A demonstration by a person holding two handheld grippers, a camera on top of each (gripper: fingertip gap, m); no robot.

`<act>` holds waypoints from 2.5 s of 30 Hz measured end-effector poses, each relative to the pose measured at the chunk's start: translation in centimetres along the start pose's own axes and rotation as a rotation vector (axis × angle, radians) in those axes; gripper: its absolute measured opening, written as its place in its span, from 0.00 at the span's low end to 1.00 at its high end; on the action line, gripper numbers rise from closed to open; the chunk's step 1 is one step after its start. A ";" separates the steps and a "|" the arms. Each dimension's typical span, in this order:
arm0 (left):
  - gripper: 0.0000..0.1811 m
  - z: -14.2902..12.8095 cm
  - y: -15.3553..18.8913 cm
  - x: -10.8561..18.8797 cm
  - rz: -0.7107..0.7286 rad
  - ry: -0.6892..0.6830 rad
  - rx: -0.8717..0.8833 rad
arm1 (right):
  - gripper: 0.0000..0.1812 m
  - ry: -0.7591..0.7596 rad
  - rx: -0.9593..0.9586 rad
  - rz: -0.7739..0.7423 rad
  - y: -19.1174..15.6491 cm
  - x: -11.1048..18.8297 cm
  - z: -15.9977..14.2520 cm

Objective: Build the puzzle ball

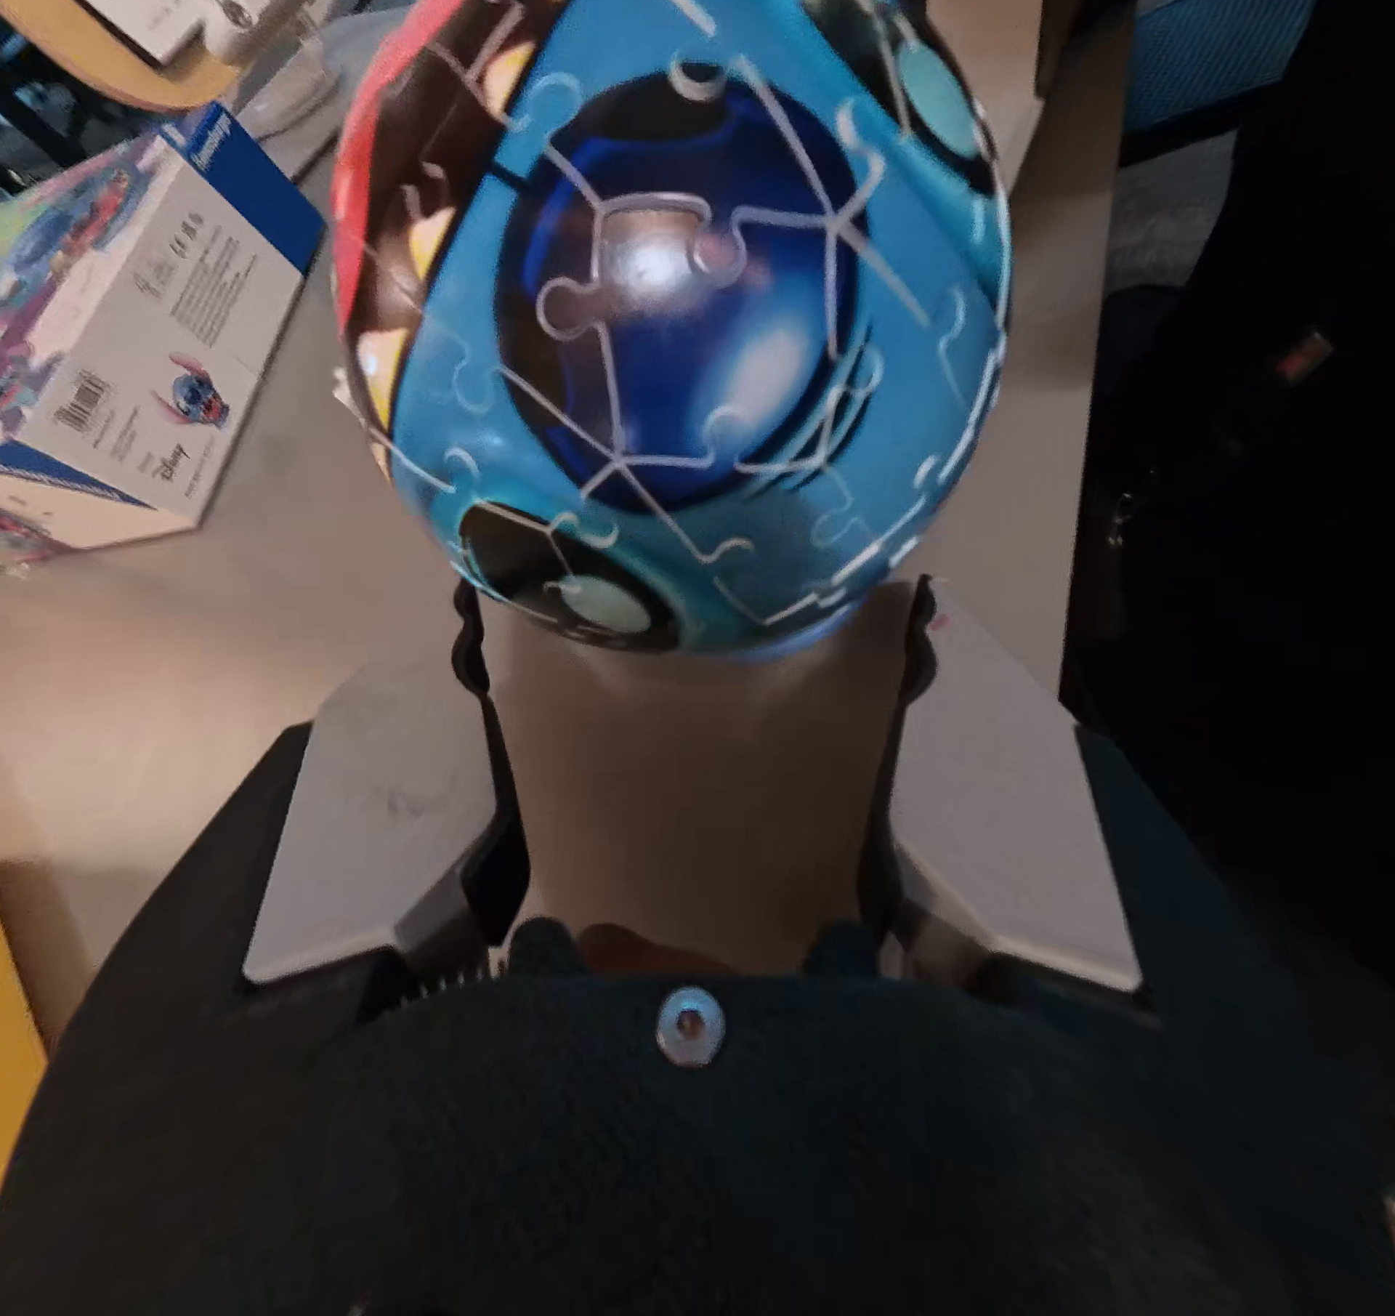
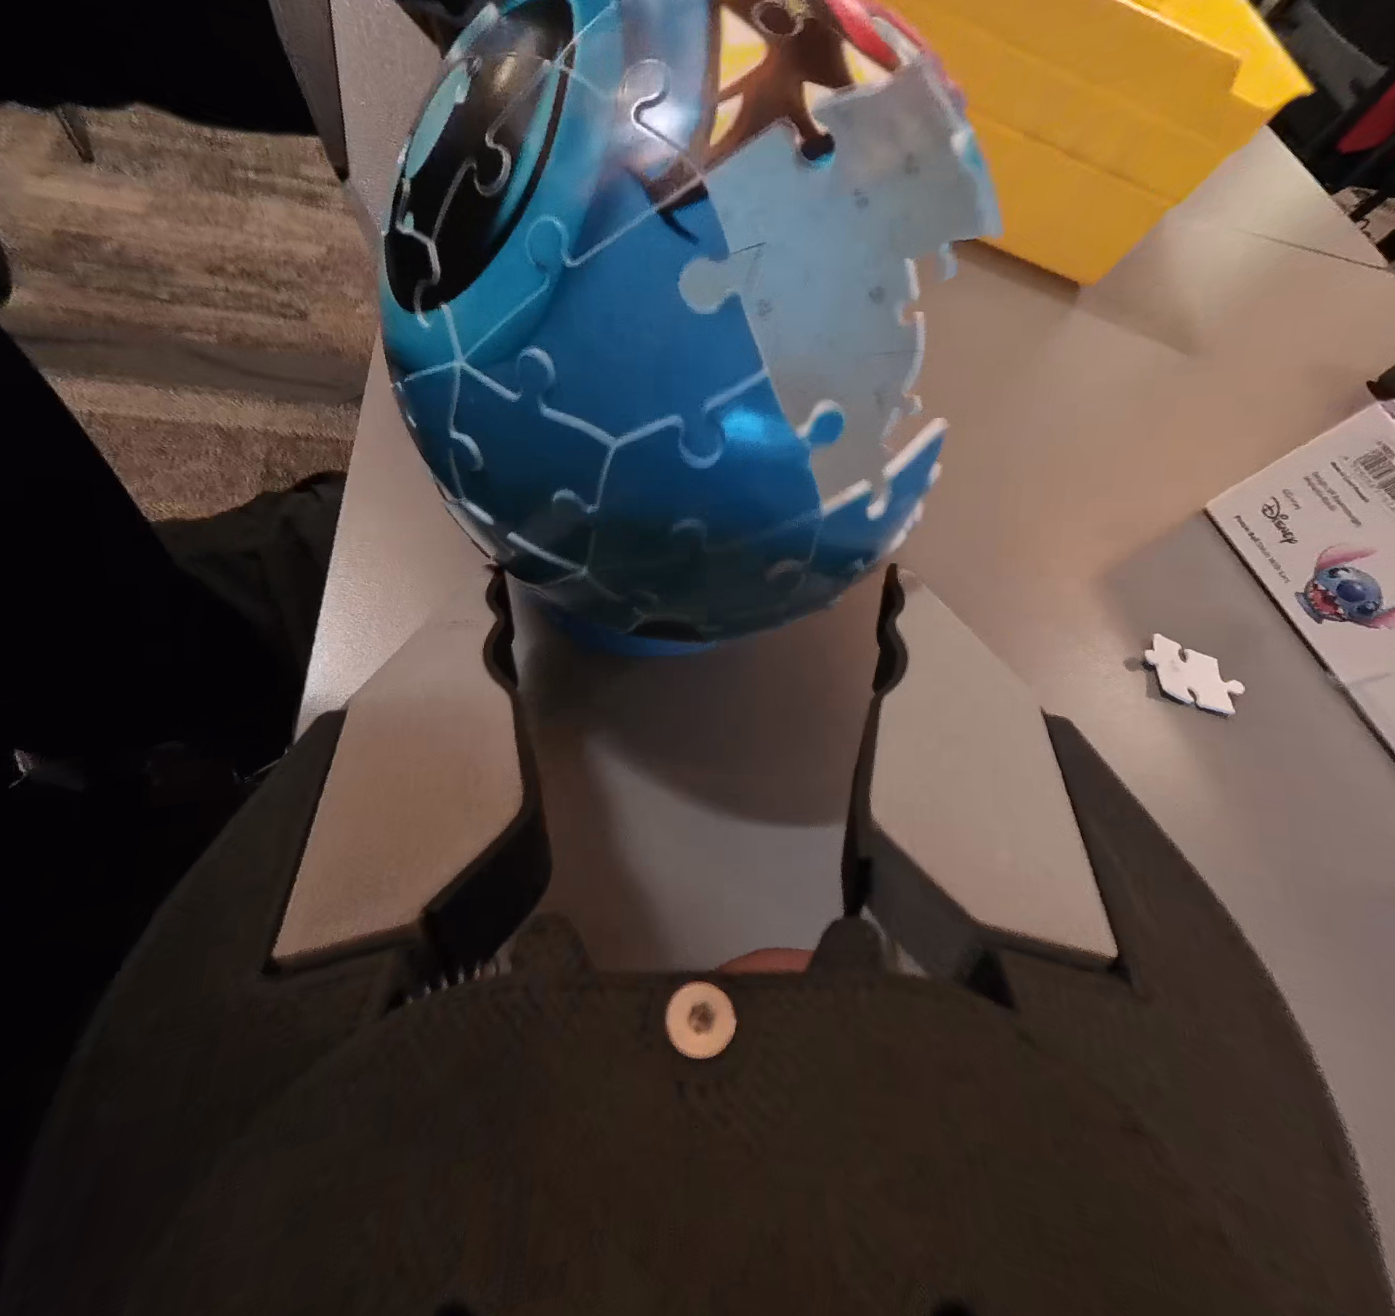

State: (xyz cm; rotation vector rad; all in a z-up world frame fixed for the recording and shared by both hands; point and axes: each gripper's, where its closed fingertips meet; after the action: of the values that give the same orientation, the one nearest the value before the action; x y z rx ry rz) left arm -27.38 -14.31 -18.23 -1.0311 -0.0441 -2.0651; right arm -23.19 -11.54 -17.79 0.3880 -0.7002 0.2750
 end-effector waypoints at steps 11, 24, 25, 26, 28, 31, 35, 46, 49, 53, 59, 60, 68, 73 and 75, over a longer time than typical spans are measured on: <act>0.58 1.5 1.5 1.5 -0.166 -0.009 0.250 | 0.53 0.009 -0.197 0.299 -1.9 1.2 0.9; 0.54 -0.1 3.8 1.2 -0.273 -0.130 0.378 | 0.49 -0.026 -0.481 0.691 -3.1 3.0 0.6; 0.55 0.0 3.6 1.5 -0.263 -0.102 0.369 | 0.49 -0.017 -0.463 0.664 -2.9 2.9 0.4; 0.56 0.3 3.5 1.8 -0.249 -0.059 0.351 | 0.49 0.001 -0.444 0.636 -2.7 2.9 0.4; 0.56 0.4 3.0 2.3 -0.191 0.000 0.278 | 0.50 0.055 -0.399 0.574 -2.3 3.1 0.7; 0.57 0.3 1.9 2.3 -0.121 0.025 0.222 | 0.53 0.090 -0.319 0.429 -1.6 3.1 0.6; 0.58 1.4 2.2 1.1 -0.179 0.060 0.224 | 0.56 0.069 -0.286 0.323 -2.0 2.2 0.1; 0.58 1.6 -1.2 -2.0 -0.088 -0.006 0.094 | 0.57 -0.025 -0.231 0.162 1.5 1.0 -2.0; 0.58 2.1 -1.2 -1.9 -0.082 0.036 0.068 | 0.54 0.001 -0.198 0.120 1.2 1.4 -1.6; 0.58 2.2 -0.8 -1.8 -0.130 0.011 0.100 | 0.53 -0.006 -0.219 0.137 0.8 1.5 -1.1; 0.56 2.3 -0.6 -0.4 -0.344 0.024 0.165 | 0.52 0.036 -0.412 0.276 0.1 2.5 0.3; 0.56 2.1 -0.5 -0.4 -0.383 0.009 0.169 | 0.52 0.032 -0.449 0.307 -0.1 2.3 0.3; 0.53 1.2 -0.6 -0.6 -0.523 -0.005 0.164 | 0.51 0.008 -0.507 0.392 -1.2 2.2 -0.7; 0.56 0.5 -1.8 0.9 -0.410 0.016 0.215 | 0.49 0.018 -0.458 0.306 1.6 4.6 -3.0; 0.56 0.6 -2.5 2.1 -0.317 0.060 0.264 | 0.44 -0.012 -0.448 0.178 5.4 5.4 -5.3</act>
State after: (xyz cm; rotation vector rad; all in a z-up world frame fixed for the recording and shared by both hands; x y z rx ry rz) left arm -29.40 -13.75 -15.58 -0.8390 -0.4635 -2.2960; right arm -18.22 -3.81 -16.58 -0.1005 -0.7857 0.2745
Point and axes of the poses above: each gripper's, where its closed fingertips meet, x back along the fingers, z out of its top, y = z × x across the jaws, and after that the axes turned 13 degrees about -y, right-handed
